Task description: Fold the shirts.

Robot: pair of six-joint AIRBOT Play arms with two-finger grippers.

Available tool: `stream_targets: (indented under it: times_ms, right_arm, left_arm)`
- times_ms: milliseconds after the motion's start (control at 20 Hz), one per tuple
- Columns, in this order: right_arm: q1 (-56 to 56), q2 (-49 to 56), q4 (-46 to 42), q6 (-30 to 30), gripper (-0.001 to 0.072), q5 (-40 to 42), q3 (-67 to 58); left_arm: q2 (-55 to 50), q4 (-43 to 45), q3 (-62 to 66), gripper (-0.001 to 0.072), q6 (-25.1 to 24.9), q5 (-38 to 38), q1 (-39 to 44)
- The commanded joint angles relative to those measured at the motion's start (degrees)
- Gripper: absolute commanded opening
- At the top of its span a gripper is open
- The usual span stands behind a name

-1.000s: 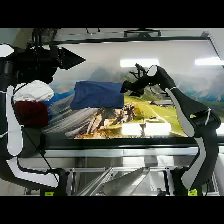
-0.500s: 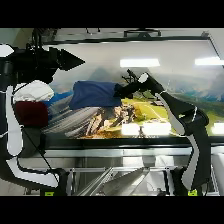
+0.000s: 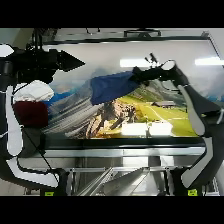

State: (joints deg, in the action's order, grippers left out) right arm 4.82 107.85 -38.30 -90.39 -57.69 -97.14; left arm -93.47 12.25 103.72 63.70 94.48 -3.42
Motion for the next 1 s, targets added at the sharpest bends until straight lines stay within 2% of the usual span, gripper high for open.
stream_targets:
  times_ms: [0,200,350,500,700,850,900,950]
  right_arm:
    - [-11.8,-10.0,-3.3,1.4,0.0019,1.1,7.8]
    - [-33.9,-24.6,-8.1,1.5,0.0019,5.6,24.8]
    - [-51.0,-29.7,-8.0,7.5,0.0019,6.8,35.3]
    - [-65.0,-29.9,-8.0,14.9,0.0019,6.9,42.9]
    - [-74.9,-27.0,-8.0,23.8,0.0020,4.8,46.3]
    - [-77.7,-26.1,-8.0,24.5,0.0031,4.2,46.3]
    - [-77.8,-26.1,-7.9,24.4,0.0099,3.5,46.3]
    - [-77.8,-26.1,-7.8,24.4,0.0422,1.9,46.3]
  left_arm:
    - [0.0,0.3,0.0,0.0005,-0.3,1.5,0.0]
    - [0.0,0.3,0.0,0.0005,-0.3,2.0,0.1]
    - [0.0,0.3,0.0,0.0005,-1.5,2.0,0.6]
    - [0.0,0.2,0.0,0.0005,-2.4,2.9,1.1]
    - [0.0,0.2,0.0,0.0005,-2.4,2.9,1.8]
    - [0.0,0.2,0.0,0.0005,-2.3,2.8,2.6]
    - [0.0,0.2,0.0,0.0005,-2.2,2.8,2.7]
    - [0.0,0.2,0.0,0.0005,-2.1,2.8,3.1]
